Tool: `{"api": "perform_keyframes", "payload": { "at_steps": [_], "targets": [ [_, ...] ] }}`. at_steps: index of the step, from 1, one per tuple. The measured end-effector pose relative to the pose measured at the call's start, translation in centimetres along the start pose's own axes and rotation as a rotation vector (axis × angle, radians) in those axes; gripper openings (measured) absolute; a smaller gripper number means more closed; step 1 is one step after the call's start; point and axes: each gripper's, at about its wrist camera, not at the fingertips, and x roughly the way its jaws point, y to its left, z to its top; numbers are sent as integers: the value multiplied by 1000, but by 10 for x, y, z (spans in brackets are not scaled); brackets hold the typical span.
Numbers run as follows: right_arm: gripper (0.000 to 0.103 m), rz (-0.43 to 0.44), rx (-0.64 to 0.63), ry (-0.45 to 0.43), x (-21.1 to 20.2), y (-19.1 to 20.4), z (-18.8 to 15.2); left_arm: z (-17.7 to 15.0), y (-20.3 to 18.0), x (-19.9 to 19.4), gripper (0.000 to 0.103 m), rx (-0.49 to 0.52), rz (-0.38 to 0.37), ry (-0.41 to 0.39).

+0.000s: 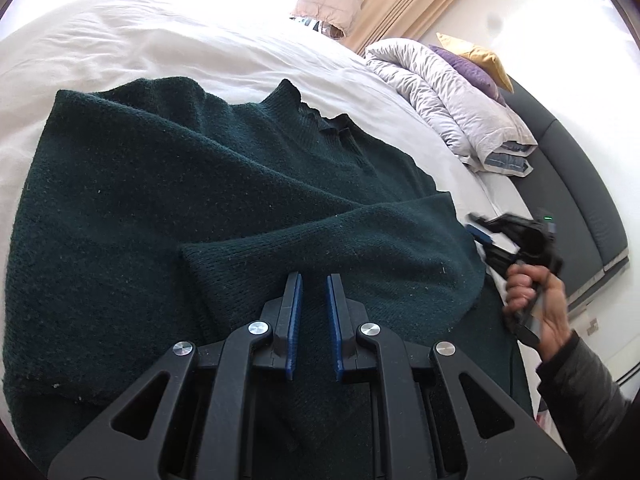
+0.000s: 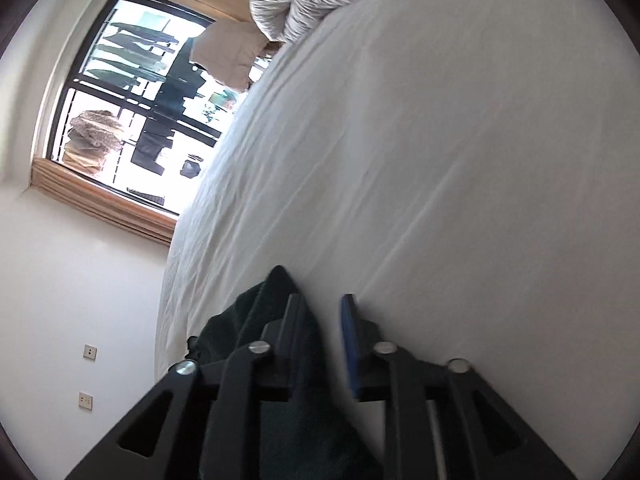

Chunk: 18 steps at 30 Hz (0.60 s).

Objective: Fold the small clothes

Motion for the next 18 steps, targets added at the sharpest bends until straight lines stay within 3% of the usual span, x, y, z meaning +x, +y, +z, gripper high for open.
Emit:
{"api": "perform_keyframes", "payload": {
  "at_steps": [2, 4, 7, 8, 9, 12, 14, 16, 17, 18],
  "targets": [
    [39, 108, -50, 13, -14, 21, -23, -1, 1, 0, 12, -5, 0, -5],
    [42, 187, -115, 98, -11, 48, -57, 0, -1, 2, 12, -1, 3, -6],
    [44, 218, -169, 239, 8, 62, -101, 0, -1, 1, 12, -1, -1, -6],
    [41, 194, -171, 271, 15, 58, -110, 0, -1, 0, 12, -1, -3, -6],
    [27, 191, -168, 261, 18, 52, -111, -1, -1, 0, 12, -2, -4, -5],
    [7, 159, -81, 228, 12, 22, -93, -1, 3, -6, 12, -18, -23, 8],
    [1, 86, -67, 179, 0, 4, -72, -1, 7, -12, 13, -43, -38, 14],
    [2, 49, -55, 139, -23, -12, -63, -4, 11, -24, 13, -59, -18, 12],
    [12, 50, -44, 130, -33, -15, -62, -6, 11, -30, 13, -70, -7, 9],
    [44, 37, -52, 116, -43, -14, -63, -9, 11, -37, 13, -75, 8, 2]
  ]
}}
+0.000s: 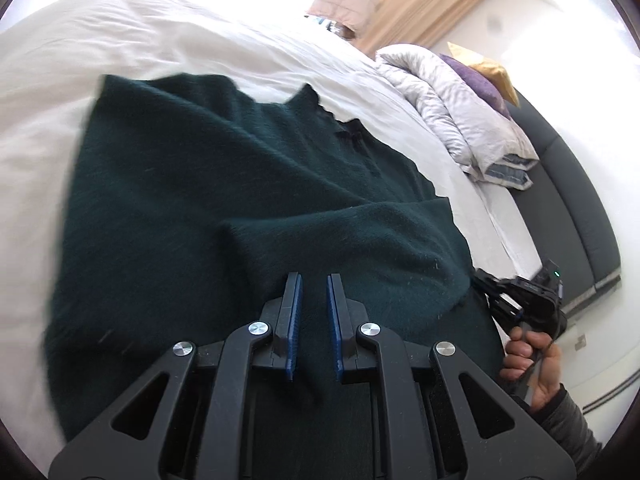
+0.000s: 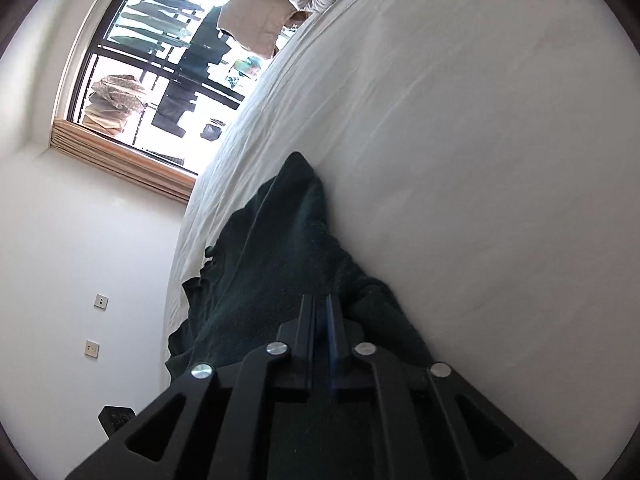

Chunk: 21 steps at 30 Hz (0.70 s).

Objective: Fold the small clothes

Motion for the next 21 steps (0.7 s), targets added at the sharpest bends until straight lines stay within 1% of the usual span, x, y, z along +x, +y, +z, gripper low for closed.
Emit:
{"api": "perform_keyframes", "payload": {
  "at_steps": [1, 2, 4, 5, 6, 7, 9, 10, 11, 12, 14, 15, 16, 17, 18, 19, 20, 21],
  "targets": [
    [54, -15, -22, -18, -9, 3, -1, -3, -1, -7, 13, 1, 26, -7],
    [58, -3, -47, -37, -18, 10, -5, -6, -3, -14, 13, 5, 43, -13],
    [59, 79, -87, -24, -22, 26, -12, -14, -9, -29, 13, 18, 70, -35],
    [63, 116, -109, -6, -19, 34, -13, -19, -12, -36, 13, 19, 79, -42],
    [67, 135, -135, 11, -16, 40, -15, -24, -15, -42, 13, 23, 75, -50],
    [68, 142, -161, 27, -9, 48, -17, -30, -18, -49, 13, 28, 69, -59],
    [68, 156, -173, 55, 7, 56, -19, -44, -23, -60, 13, 36, 82, -68],
    [68, 153, -160, 67, 16, 52, -18, -53, -24, -67, 13, 39, 84, -72],
    [68, 126, -137, 78, 24, 43, -16, -60, -24, -72, 13, 37, 84, -76],
    [48, 87, -113, 88, 34, 37, -16, -69, -23, -78, 13, 33, 91, -75],
    [25, 68, -87, 87, 28, 18, -14, -84, -18, -90, 13, 25, 118, -64],
    [28, 72, -56, 88, 19, 10, -13, -93, -15, -99, 13, 24, 128, -62],
    [33, 53, -44, 77, 10, 9, -14, -101, -12, -110, 13, 25, 137, -69],
    [42, 24, -60, 57, -5, 8, -15, -109, -11, -120, 13, 31, 146, -79],
    [59, -3, -92, 35, -21, 11, -18, -117, -10, -131, 13, 40, 155, -87],
    [68, -34, -128, 10, -40, 14, -22, -126, -10, -141, 13, 52, 166, -89],
    [75, -49, -170, -18, -60, 19, -27, -133, -12, -149, 13, 75, 175, -88],
    [75, -40, -225, -35, -79, 26, -34, -144, -18, -158, 13, 122, 187, -89]
  ]
}}
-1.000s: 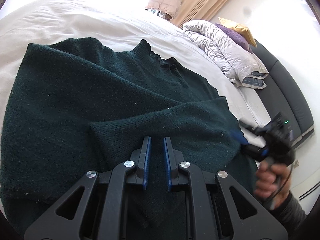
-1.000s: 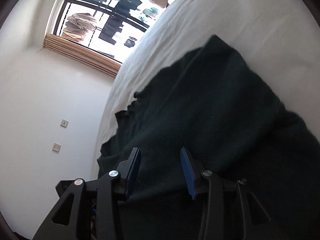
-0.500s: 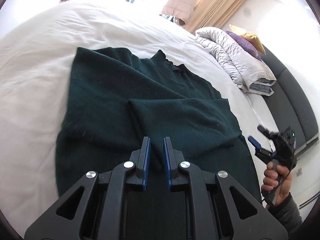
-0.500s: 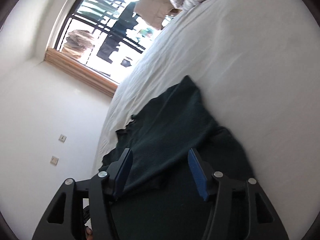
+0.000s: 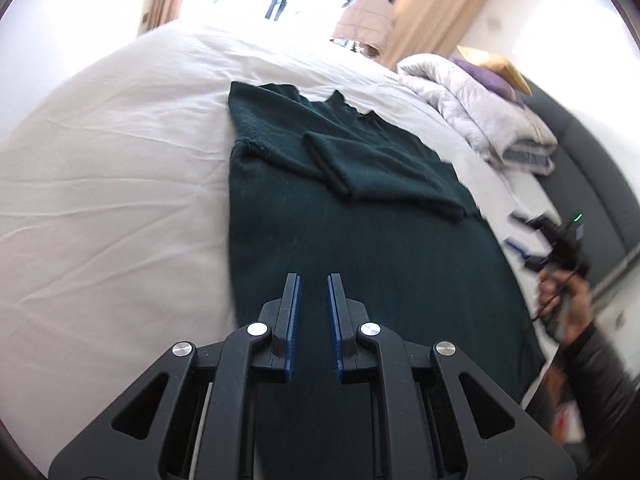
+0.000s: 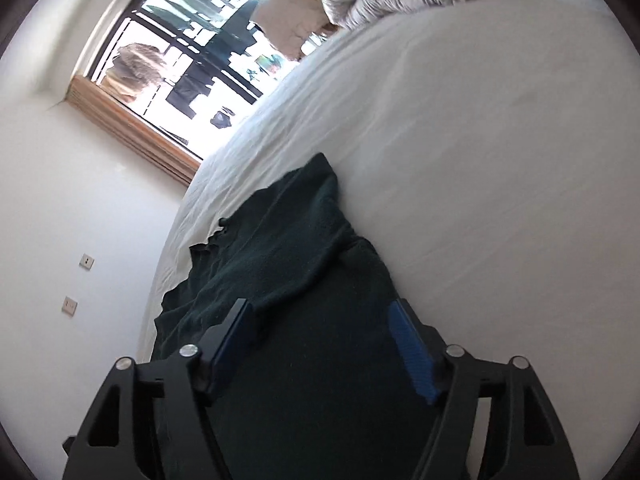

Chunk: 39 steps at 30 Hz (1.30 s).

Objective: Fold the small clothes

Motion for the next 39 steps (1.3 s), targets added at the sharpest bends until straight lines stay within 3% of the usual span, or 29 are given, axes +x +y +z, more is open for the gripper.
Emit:
{"api": "perform_keyframes", "payload": {
  "at_steps": [4, 8, 12, 15, 18, 19, 20, 22, 32, 39],
  "targets": [
    [78, -26, -284, -12, -66, 32, -25, -34, -20, -31, 13, 160, 17, -3],
    [81, -111, -507, -29, -115, 45, -66, -73, -47, -56, 13, 319, 19, -4],
    [81, -188, -610, -56, -150, 34, -101, -115, -73, -76, 13, 491, 61, -26],
    [81, -276, -668, -70, -166, 23, -115, -143, -89, -82, 15, 633, 164, -38],
    [81, -369, -754, -68, -178, 11, -129, -169, -99, -87, 39, 743, 286, -69],
    [81, -395, -787, -66, -180, 8, -133, -176, -102, -90, 67, 766, 316, -97],
    [81, -420, -818, -65, -182, 5, -137, -183, -105, -96, 85, 797, 344, -140],
    [81, -456, -866, -58, -184, -2, -144, -198, -116, -106, 96, 877, 384, -222],
    [79, -533, -1128, 29, -168, -22, -178, -272, -137, -92, 98, 1314, 540, -243],
    [68, -528, -1278, 93, -151, -20, -196, -284, -116, -83, 98, 1393, 606, -227]
  ]
}}
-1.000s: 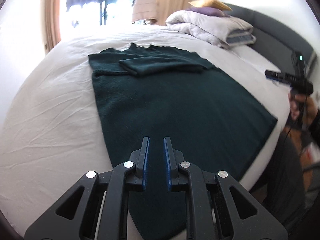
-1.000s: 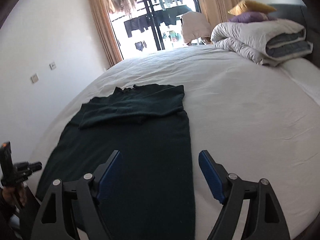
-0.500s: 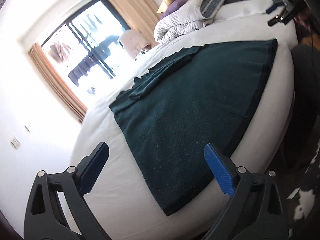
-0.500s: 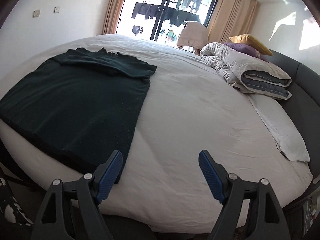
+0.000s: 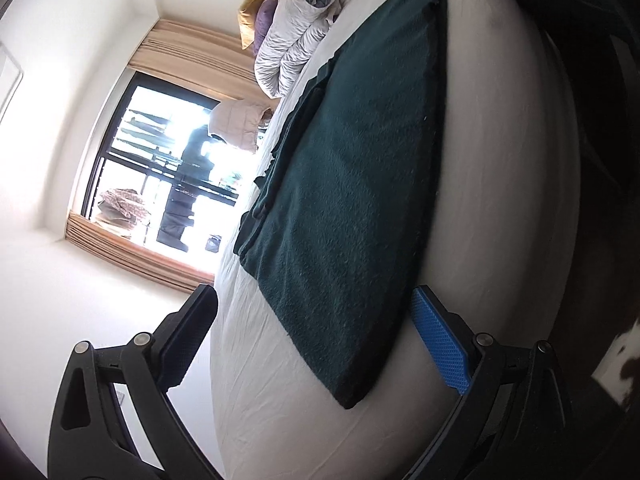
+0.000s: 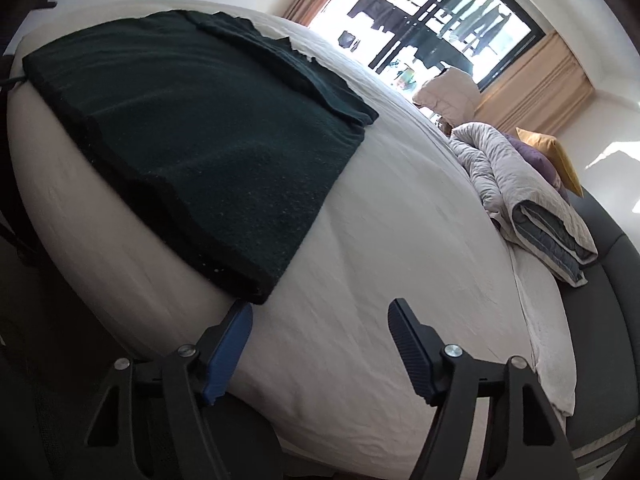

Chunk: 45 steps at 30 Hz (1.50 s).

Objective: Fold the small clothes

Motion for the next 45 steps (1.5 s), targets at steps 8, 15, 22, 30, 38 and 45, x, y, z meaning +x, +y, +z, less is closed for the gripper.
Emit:
{"api": "perform_keyframes", "payload": {
  "at_steps": [8, 15, 22, 30, 38, 45],
  "targets": [
    [63, -4, -70, -25, 4, 14, -1, -23, 16, 23, 98, 23, 49, 8],
    [61, -13, -60, -30, 4, 13, 0, -28, 18, 27, 98, 94, 83, -49],
    [61, -26, -73, -39, 7, 15, 1, -37, 20, 31, 83, 92, 102, -56],
    [61, -34, -88, -33, 3, 15, -6, -18, 29, 45, 12, -9, -116, -67],
    [60, -26, -176, -51, 2, 19, -8, -8, 73, 59, 8, -269, -244, -18],
    [55, -31, -269, -93, 10, 30, 0, 4, 108, 70, 8, -381, -263, -8]
  ]
}}
